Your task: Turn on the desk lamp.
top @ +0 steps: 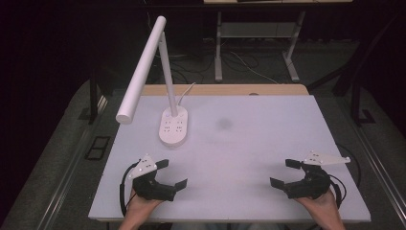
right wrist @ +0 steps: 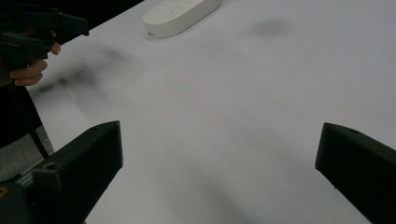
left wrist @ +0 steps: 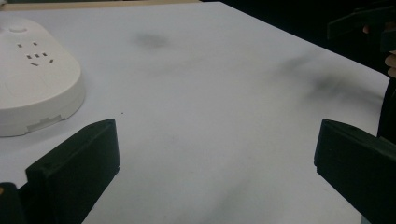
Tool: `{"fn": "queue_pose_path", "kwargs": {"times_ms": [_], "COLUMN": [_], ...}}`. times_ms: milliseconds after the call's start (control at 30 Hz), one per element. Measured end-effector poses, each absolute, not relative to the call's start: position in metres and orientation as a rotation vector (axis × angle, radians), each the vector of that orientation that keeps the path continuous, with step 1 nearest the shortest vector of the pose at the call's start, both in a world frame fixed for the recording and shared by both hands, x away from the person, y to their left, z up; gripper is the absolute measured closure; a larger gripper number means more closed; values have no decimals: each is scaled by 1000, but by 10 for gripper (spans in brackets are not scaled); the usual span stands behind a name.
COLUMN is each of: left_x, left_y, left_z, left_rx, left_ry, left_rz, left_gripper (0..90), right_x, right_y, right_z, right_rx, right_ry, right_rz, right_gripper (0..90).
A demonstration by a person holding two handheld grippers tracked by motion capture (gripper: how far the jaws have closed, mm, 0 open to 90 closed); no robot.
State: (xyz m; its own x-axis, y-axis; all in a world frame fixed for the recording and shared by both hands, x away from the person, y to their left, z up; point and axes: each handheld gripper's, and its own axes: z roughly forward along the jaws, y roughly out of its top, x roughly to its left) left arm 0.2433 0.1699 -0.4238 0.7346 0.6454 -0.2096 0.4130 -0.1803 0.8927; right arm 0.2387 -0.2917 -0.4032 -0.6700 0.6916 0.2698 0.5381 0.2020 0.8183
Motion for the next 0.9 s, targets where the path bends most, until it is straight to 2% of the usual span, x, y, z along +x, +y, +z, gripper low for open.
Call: {"fn": "queue_pose_path", "kwargs": {"times_ms": [900], "left_x": [243], "left_y": [169], "left_z": [-424], "left_rx": [1824], "left_ry": [818], "left_rz": [260], "left_gripper": [0], "right_x": [240], "right_y": [-294], "right_z": [-405], "right_rx": [1213], "right_ry": [2346], "right_rz": [1462], "right_gripper": [6]}}
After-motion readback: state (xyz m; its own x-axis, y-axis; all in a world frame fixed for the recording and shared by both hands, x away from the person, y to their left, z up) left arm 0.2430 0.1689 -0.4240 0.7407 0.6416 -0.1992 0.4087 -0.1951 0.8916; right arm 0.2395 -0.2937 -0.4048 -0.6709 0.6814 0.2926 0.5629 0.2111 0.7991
